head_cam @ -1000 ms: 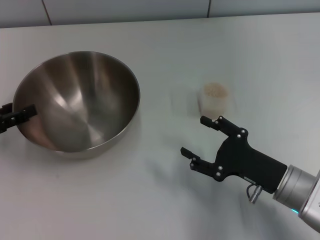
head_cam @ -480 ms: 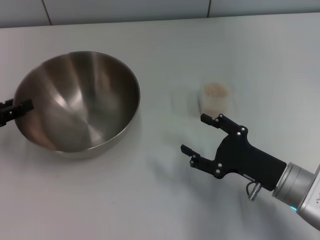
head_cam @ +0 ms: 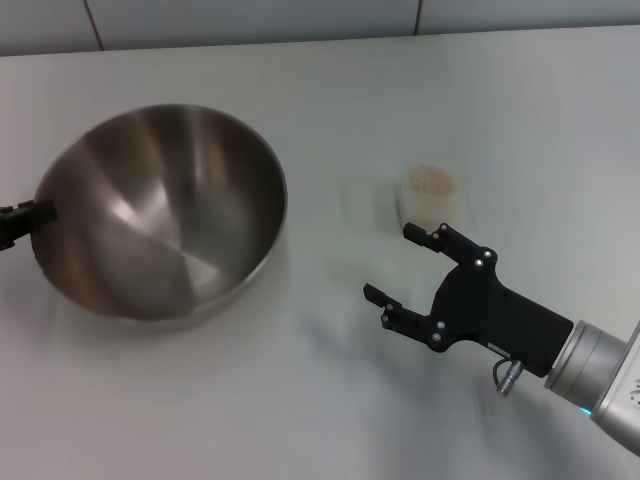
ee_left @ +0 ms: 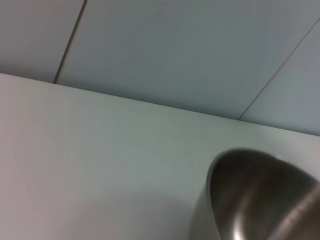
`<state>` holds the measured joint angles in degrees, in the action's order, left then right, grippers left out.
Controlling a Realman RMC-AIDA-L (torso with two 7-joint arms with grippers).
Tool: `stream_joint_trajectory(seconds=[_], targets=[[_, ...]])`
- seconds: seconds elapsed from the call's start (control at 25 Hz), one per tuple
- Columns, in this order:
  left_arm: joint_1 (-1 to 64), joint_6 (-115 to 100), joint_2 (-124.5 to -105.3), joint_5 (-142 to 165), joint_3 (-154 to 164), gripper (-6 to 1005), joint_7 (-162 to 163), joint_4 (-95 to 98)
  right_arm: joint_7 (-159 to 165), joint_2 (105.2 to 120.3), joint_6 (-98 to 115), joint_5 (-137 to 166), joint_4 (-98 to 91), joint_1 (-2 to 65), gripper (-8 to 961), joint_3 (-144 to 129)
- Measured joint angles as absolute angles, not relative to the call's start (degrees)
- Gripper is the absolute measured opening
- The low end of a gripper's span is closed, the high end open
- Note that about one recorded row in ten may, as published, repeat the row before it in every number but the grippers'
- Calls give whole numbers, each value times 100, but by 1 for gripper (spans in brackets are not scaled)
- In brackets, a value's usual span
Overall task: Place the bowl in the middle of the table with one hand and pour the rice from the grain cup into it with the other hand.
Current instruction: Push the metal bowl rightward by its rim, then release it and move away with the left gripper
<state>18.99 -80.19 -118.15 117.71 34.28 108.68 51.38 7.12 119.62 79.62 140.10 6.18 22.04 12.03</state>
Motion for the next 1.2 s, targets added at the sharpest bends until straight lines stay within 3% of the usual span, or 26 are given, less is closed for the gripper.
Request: stream_joint_trajectory(seconds=[0.4,1.2], targets=[[1906,-7996,-11820,11769,3771,93,10872,5146,711,11961,7958,14010,595,2206,795,1205],[1986,-7907,-11844,11749,4342,42,11251,5672,712,11953,7840,14010,594,2255,795,1212]])
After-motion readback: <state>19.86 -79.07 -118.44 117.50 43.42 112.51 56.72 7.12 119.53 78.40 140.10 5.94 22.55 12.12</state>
